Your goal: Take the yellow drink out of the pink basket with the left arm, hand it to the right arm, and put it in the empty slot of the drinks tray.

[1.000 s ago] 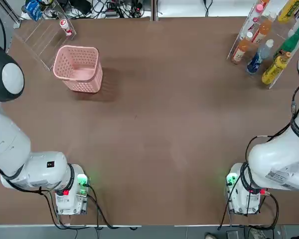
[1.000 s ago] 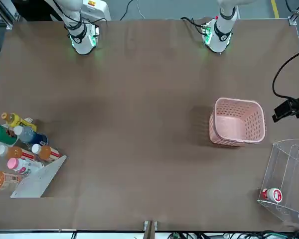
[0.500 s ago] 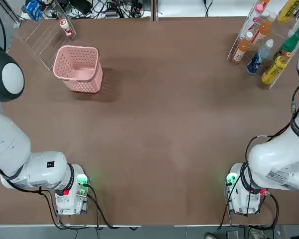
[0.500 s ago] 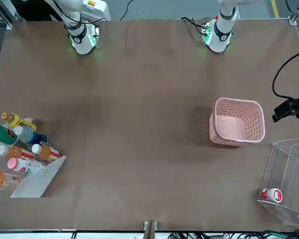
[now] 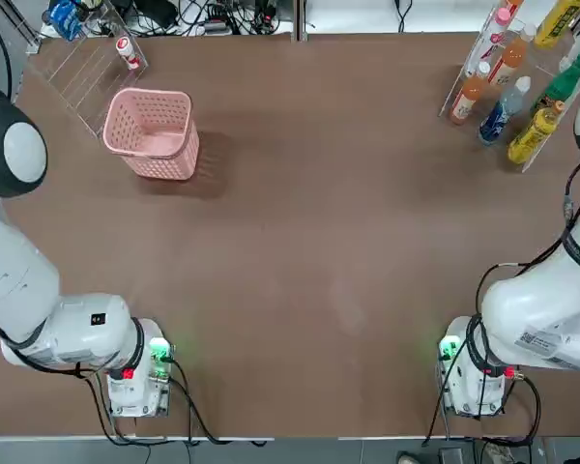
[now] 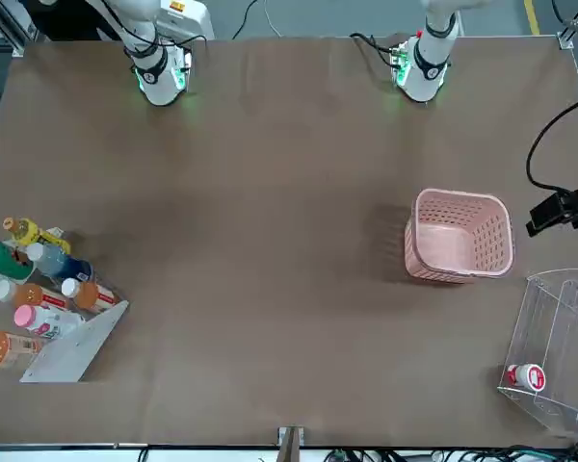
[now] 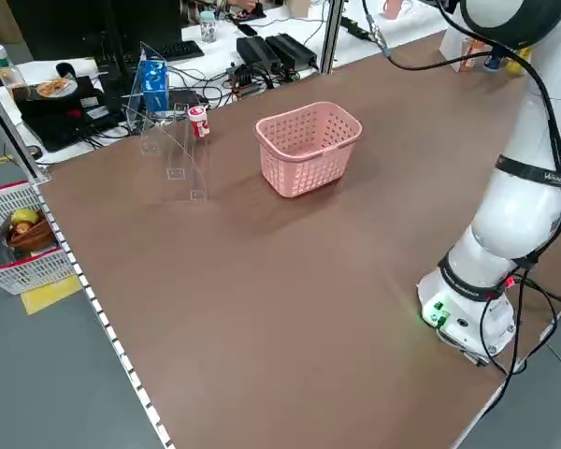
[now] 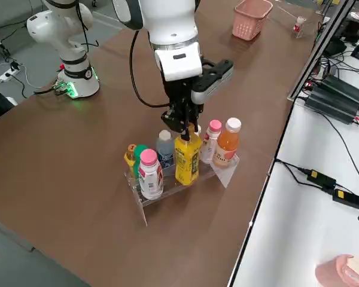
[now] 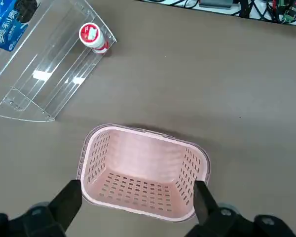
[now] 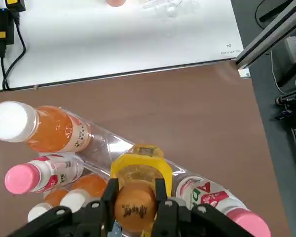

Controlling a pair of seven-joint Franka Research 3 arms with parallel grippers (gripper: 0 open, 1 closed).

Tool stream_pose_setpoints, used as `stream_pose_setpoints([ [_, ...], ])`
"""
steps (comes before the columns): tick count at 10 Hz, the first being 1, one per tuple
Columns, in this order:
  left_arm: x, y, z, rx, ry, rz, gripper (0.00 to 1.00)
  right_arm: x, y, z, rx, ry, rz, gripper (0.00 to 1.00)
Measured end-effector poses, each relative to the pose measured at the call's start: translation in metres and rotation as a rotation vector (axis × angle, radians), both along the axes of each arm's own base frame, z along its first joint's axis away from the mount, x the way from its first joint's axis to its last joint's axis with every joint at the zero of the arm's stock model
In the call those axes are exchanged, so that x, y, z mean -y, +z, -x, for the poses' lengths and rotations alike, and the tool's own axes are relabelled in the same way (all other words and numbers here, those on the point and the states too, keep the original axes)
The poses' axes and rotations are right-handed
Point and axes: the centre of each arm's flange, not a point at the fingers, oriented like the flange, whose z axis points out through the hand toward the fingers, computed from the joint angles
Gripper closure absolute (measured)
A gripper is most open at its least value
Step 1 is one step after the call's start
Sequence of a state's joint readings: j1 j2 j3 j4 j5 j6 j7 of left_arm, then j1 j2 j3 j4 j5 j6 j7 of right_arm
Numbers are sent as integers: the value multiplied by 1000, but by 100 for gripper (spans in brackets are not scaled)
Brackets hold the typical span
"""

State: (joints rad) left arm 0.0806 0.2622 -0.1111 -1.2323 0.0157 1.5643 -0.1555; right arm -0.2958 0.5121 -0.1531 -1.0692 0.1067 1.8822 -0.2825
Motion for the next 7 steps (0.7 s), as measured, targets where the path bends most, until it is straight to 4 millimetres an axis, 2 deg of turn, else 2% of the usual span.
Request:
stream_pose_setpoints([
  [7,0,0,0,0,0,0,0,-3,1,1,-10,-3,-7,66],
])
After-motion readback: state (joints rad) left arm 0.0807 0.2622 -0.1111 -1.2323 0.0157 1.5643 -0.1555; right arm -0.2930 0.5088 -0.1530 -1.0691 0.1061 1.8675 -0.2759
